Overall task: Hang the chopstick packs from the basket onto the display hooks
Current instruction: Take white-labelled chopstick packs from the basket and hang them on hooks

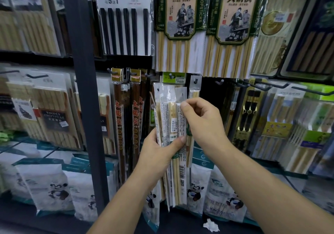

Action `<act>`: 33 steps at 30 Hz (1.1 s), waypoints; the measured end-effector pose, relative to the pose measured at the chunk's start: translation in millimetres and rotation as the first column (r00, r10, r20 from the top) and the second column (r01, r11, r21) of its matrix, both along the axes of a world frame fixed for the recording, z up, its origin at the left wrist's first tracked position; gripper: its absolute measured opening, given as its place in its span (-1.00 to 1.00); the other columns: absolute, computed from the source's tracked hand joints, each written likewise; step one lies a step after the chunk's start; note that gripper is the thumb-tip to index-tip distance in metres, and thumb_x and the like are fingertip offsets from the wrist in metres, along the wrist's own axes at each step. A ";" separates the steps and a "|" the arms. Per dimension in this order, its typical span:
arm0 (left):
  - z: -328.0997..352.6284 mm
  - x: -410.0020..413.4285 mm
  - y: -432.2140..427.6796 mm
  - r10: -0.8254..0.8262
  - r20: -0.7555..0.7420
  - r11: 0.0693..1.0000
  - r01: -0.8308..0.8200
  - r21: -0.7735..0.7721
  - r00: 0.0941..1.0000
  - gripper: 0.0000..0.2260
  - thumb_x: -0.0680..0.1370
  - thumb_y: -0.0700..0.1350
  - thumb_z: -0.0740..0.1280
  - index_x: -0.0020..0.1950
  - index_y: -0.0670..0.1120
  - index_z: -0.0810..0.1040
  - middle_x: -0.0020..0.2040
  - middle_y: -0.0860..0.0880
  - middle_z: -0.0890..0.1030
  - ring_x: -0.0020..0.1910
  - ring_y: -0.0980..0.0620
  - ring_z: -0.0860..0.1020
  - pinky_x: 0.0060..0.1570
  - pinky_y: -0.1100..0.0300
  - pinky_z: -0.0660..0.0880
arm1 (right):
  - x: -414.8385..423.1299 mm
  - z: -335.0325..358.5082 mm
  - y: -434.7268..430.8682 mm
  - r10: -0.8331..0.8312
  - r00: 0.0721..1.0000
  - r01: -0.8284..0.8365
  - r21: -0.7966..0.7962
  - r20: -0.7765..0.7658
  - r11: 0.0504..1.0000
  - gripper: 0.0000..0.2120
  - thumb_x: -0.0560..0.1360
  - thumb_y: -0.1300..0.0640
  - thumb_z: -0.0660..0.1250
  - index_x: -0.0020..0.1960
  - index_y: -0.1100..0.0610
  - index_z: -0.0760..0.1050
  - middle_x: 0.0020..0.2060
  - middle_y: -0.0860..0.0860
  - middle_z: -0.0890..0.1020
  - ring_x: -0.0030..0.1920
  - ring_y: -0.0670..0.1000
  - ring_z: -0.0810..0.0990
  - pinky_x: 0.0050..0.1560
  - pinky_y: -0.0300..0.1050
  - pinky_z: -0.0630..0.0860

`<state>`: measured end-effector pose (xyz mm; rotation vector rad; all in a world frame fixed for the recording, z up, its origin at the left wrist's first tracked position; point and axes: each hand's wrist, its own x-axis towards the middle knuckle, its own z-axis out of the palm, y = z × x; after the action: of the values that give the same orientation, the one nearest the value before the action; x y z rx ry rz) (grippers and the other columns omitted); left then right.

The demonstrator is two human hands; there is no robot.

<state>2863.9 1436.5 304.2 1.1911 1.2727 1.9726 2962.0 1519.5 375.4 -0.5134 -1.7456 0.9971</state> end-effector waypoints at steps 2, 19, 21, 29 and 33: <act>-0.2 -0.3 0.2 -0.004 0.006 1.000 0.004 0.001 1.000 -0.73 0.50 -0.12 0.56 0.07 0.23 0.67 0.06 0.09 0.75 0.05 0.11 0.71 -0.06 0.36 0.59 | -1.6 2.1 0.4 -0.001 1.000 0.001 0.014 -0.007 1.000 -0.86 0.62 0.09 0.34 -0.09 0.04 0.64 -0.21 0.01 0.66 -0.17 -0.05 0.62 -0.08 -0.14 0.60; -7.1 -6.1 2.6 -0.037 0.024 0.996 0.039 -0.080 0.999 -0.68 0.46 0.22 0.47 0.05 0.04 0.57 -0.29 0.02 0.60 -0.37 0.04 0.53 -0.33 0.16 0.57 | -6.9 34.3 31.0 -0.213 0.971 0.209 -0.050 -0.106 0.977 -0.63 0.62 0.05 0.31 -0.35 0.09 0.44 -0.57 -0.18 0.31 -0.48 -0.18 0.27 -0.40 -0.32 0.32; -7.1 -4.5 3.1 -0.050 0.059 0.995 0.054 -0.080 0.997 -0.55 0.44 0.28 0.43 0.08 -0.05 0.53 -0.28 0.00 0.58 -0.38 0.04 0.51 -0.35 0.16 0.55 | -6.6 31.1 33.2 -0.219 0.971 0.215 -0.048 -0.094 0.975 -0.63 0.62 0.05 0.31 -0.34 0.12 0.45 -0.58 -0.19 0.29 -0.50 -0.17 0.26 -0.40 -0.32 0.33; -5.1 -4.4 -0.8 -0.087 0.160 0.995 0.094 -0.039 0.983 -0.81 0.53 0.21 0.44 -0.03 0.12 0.62 -0.31 -0.05 0.57 -0.35 0.00 0.55 -0.31 0.13 0.55 | 6.7 13.0 28.1 -0.325 0.943 0.323 -0.032 -0.075 0.946 -0.80 0.57 -0.02 0.41 -0.14 0.09 0.57 -0.33 -0.10 0.54 -0.38 -0.27 0.47 -0.36 -0.45 0.39; 0.8 -1.5 -2.7 -0.105 0.177 0.994 0.105 0.010 0.979 -0.83 0.50 0.14 0.46 -0.01 0.09 0.68 -0.24 -0.05 0.65 -0.32 0.00 0.62 -0.32 0.17 0.58 | 6.7 0.2 6.2 -0.117 0.993 0.117 -0.037 0.002 0.992 -0.77 0.58 0.00 0.40 -0.20 0.09 0.62 -0.39 -0.06 0.59 -0.37 -0.23 0.51 -0.34 -0.36 0.46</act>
<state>2862.4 1433.8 305.0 1.0354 1.0979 1.9534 2968.7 1525.7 375.7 -0.6318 -1.6793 0.9482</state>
